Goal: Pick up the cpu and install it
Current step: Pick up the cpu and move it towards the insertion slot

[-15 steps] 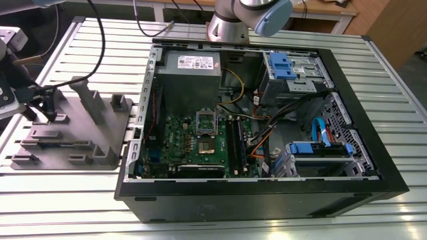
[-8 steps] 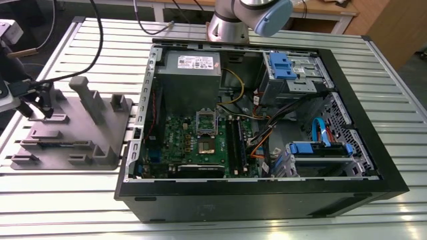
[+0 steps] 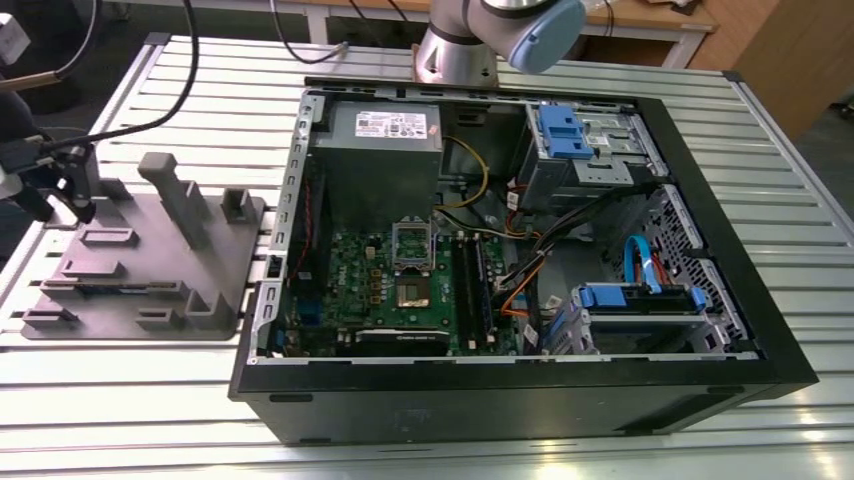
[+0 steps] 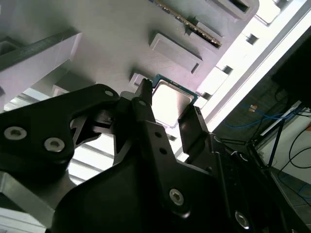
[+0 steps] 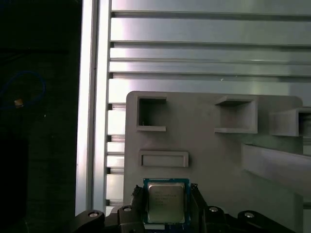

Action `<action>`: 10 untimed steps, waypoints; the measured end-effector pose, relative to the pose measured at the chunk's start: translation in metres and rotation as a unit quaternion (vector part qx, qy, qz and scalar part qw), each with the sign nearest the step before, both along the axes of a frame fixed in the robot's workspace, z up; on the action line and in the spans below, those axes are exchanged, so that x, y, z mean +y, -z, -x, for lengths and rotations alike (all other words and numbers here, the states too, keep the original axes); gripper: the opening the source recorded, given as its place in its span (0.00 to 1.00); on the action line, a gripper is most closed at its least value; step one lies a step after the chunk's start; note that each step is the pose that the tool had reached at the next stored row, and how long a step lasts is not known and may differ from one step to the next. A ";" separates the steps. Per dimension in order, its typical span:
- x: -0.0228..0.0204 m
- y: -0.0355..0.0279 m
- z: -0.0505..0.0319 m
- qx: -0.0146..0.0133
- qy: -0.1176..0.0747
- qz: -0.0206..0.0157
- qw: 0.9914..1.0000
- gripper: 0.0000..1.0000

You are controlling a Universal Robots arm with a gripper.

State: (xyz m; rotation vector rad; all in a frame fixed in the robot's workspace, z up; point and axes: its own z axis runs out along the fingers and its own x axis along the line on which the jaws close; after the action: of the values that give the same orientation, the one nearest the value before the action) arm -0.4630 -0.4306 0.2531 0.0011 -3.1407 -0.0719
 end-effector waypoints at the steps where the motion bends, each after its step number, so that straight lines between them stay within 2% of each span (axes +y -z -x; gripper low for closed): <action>1: 0.0000 -0.0029 0.0000 0.000 0.000 0.000 1.000 0.47; 10: 0.0000 -0.0299 0.0000 0.000 0.000 0.000 1.000 0.47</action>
State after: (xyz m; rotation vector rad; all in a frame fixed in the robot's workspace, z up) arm -0.4630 -0.4306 0.2830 0.0011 -3.1417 -0.0718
